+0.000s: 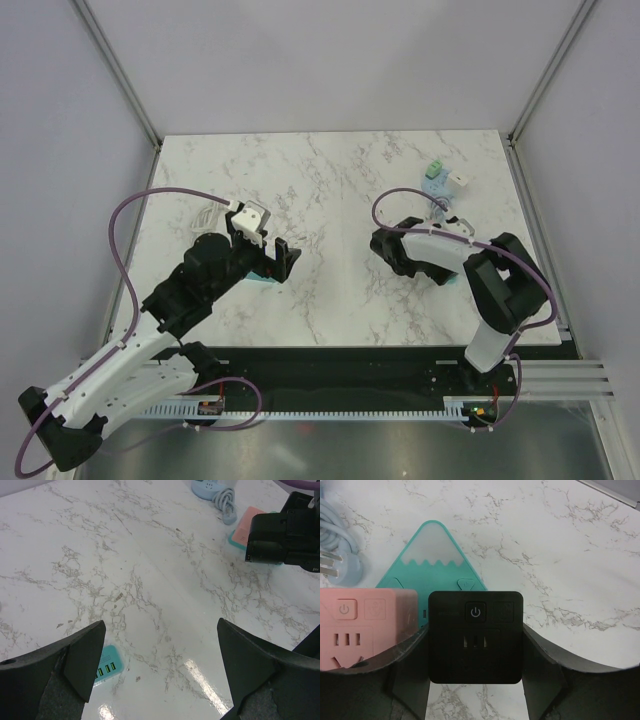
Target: Insert the plug
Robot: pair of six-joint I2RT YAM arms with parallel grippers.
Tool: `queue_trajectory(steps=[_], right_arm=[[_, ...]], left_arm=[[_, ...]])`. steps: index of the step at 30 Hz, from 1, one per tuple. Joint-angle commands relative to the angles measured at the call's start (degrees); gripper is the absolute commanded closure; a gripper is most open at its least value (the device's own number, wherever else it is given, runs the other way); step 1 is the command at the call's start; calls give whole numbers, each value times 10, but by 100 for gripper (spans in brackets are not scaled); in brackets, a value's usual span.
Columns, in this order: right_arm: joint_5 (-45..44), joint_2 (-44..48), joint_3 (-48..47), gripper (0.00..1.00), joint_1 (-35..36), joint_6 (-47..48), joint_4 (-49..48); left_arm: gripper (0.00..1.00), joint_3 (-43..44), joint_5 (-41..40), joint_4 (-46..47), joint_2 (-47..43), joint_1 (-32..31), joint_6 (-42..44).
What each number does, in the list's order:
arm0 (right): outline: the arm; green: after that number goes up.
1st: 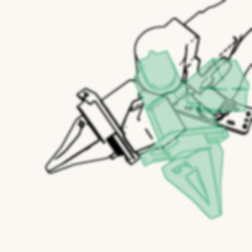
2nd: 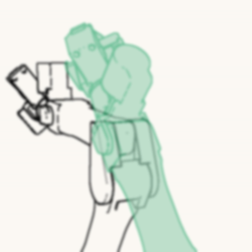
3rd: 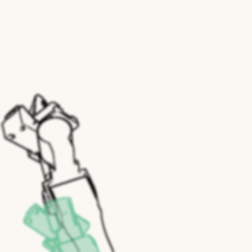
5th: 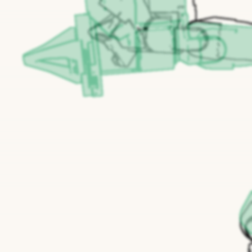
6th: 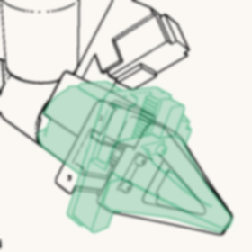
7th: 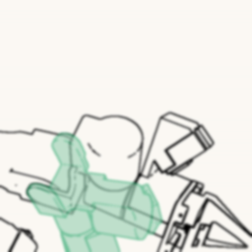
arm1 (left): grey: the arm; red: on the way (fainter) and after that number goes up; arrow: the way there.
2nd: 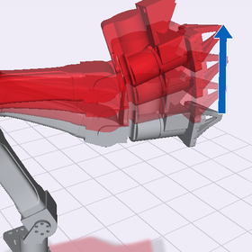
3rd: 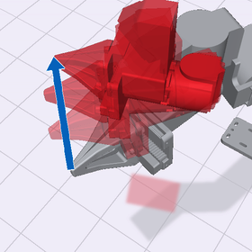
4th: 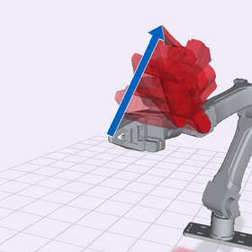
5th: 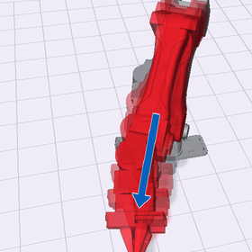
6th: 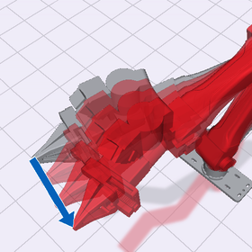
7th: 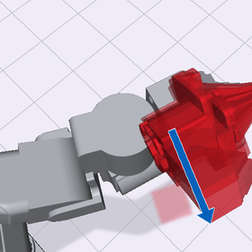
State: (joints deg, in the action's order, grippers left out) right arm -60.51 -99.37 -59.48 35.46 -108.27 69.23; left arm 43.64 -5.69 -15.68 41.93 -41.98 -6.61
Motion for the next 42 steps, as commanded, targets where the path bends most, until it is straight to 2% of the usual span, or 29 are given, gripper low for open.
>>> queue_trajectory(steps=[1,6,22,31,34,35,37,38,42], right_arm=[[118,-26,33,100,6,9,-79],[138,-13,69,100,-14,72,-152],[159,-21,107,100,-47,126,-215],[164,43,133,100,-58,153,-248],[160,83,122,74,-63,180,-248],[159,94,119,60,-65,186,-247],[158,121,106,49,-68,207,-247],[158,128,103,39,-69,213,-245],[156,154,84,20,-72,230,-231]], left_arm=[[1,-2,-9,29,-7,1,0],[1,-5,-10,29,-10,1,2],[1,-6,-15,30,-2,1,8],[1,-6,-14,32,3,1,8],[1,-5,-14,33,3,1,8],[1,-5,-13,33,4,1,9],[1,-5,-13,32,3,1,9],[1,-6,-14,33,3,1,9],[1,-7,-14,32,-2,1,9]])
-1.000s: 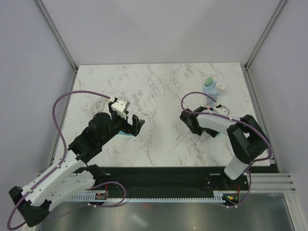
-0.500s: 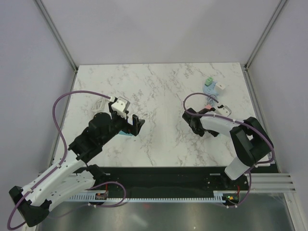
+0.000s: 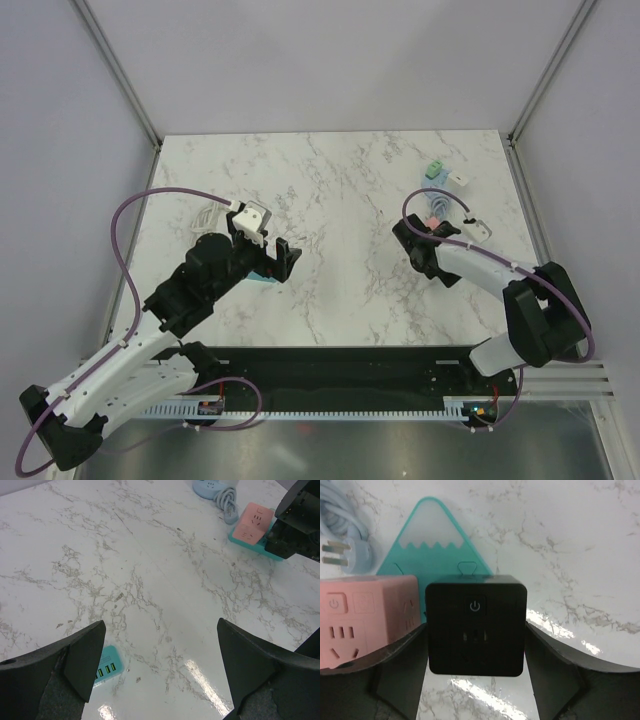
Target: Insert the plug
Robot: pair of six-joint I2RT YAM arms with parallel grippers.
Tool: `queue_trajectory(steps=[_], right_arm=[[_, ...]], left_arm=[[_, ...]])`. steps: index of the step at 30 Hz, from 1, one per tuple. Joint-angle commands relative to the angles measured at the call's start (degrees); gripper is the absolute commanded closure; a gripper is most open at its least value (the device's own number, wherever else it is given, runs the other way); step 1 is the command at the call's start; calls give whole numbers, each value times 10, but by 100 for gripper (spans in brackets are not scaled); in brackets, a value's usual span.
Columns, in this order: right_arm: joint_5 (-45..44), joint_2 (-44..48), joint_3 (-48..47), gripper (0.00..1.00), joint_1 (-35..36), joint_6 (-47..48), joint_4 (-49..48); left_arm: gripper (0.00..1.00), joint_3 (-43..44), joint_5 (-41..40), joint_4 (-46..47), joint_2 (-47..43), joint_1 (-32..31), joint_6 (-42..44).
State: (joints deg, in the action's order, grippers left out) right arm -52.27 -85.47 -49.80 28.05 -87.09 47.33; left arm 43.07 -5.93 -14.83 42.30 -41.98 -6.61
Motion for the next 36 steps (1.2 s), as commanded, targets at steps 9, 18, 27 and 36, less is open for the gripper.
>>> queue_trajectory(steps=[9,18,27,36], right_arm=[[79,64,-49,2,-1,48,42],[90,142,-93,21,-5,109,76],[88,104,-94,89,-34,133,55],[117,61,-35,92,-81,165,-19]], left_arm=[[0,-2,-5,27,-12,1,6],[1,-3,-5,28,-15,1,6],[1,-3,-6,28,-16,1,8],[1,-4,-9,27,-10,1,11]])
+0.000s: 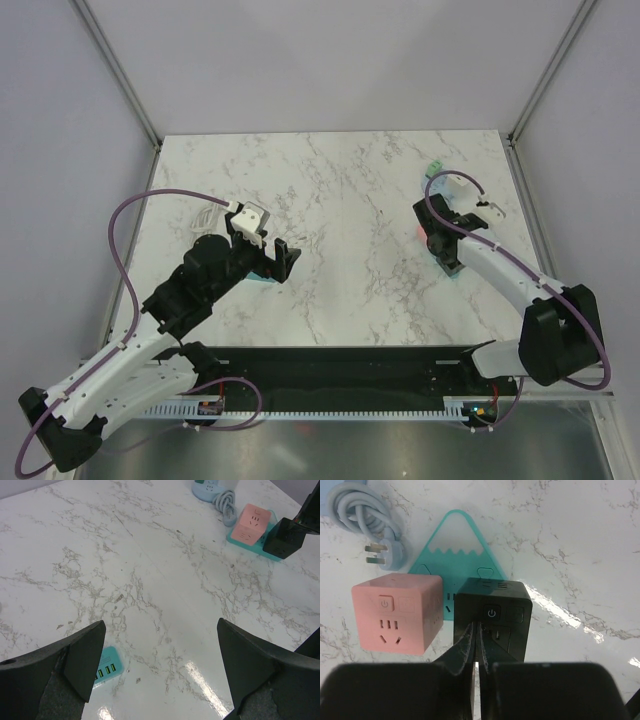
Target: Insert the plug
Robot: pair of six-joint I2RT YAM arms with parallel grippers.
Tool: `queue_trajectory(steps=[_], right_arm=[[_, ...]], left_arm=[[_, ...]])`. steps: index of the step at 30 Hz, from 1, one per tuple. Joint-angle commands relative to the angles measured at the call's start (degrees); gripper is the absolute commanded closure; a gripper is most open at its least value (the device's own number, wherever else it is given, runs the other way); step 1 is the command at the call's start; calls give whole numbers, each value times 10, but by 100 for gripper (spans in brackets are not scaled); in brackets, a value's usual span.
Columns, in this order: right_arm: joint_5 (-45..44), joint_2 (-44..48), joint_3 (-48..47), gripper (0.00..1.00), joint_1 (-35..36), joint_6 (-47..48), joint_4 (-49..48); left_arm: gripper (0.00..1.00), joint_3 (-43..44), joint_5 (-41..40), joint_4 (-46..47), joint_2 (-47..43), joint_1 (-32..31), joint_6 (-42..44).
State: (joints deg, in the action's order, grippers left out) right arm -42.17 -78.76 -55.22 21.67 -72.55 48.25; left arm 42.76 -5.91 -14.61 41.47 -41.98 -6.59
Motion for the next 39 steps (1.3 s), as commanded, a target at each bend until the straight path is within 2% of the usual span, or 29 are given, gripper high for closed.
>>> queue_trajectory(steps=[1,8,11,12,14,15,16,19,25,31,39], right_arm=[[21,-6,20,92,-19,22,-29],[45,52,-43,91,-23,82,-24],[88,69,-80,78,-23,145,-23],[99,71,-88,59,-23,187,-23],[130,77,-103,30,-23,237,-29],[164,80,-108,6,-23,259,-35],[181,82,-112,2,-23,292,-37],[263,100,-122,2,-22,353,-52],[401,166,-115,2,-22,428,-75],[435,274,-73,2,-22,454,-121],[451,297,-74,2,-22,468,-126]], left_arm=[[1,0,-9,25,-2,1,11],[1,3,-12,26,5,1,8],[0,17,5,17,7,1,0],[0,28,18,12,10,1,-4],[0,40,31,8,9,1,-19],[0,50,48,7,9,1,-24],[0,54,55,8,7,1,-28],[0,69,82,8,6,1,-33],[0,82,86,5,-28,1,-23],[0,95,61,5,-59,1,-69],[0,83,61,15,-72,1,-86]])
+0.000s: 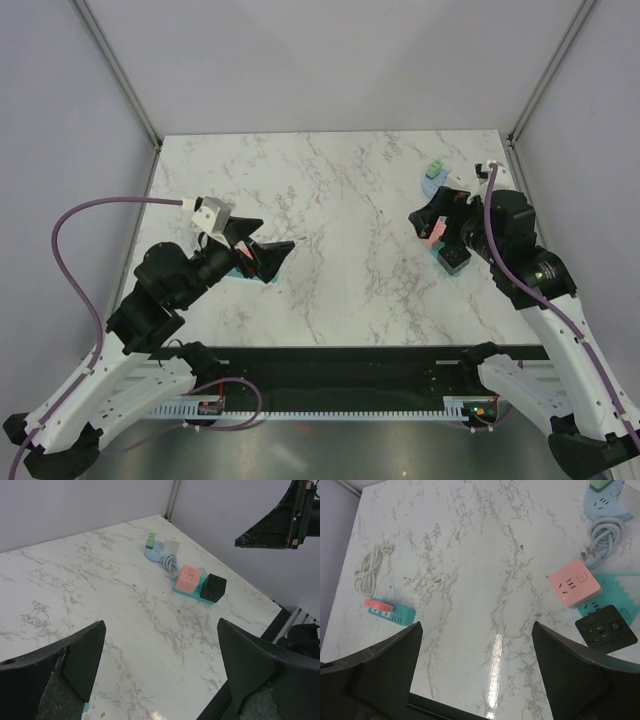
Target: Insert the plug
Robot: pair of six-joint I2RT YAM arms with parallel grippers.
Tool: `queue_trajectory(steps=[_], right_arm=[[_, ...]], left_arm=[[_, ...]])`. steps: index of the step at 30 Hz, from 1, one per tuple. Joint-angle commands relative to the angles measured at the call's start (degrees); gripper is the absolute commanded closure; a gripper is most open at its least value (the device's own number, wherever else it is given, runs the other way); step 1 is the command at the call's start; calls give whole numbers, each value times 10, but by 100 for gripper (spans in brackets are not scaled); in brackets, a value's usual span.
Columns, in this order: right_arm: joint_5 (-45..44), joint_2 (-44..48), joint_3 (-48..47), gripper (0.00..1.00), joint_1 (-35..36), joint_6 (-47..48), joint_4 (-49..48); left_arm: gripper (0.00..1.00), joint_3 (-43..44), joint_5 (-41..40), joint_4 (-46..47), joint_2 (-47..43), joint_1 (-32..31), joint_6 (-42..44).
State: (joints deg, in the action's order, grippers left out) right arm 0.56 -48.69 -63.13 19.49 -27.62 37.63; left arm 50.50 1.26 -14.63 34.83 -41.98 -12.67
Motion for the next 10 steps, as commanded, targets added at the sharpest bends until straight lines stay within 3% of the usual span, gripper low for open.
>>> queue_trajectory(steps=[1,10], right_arm=[[27,-4,6,2,-1,17,-23],[57,-6,25,2,-1,4,-70]], left_arm=[[0,5,-15,15,-6,1,-26],[0,-6,-46,19,-26,1,-9]])
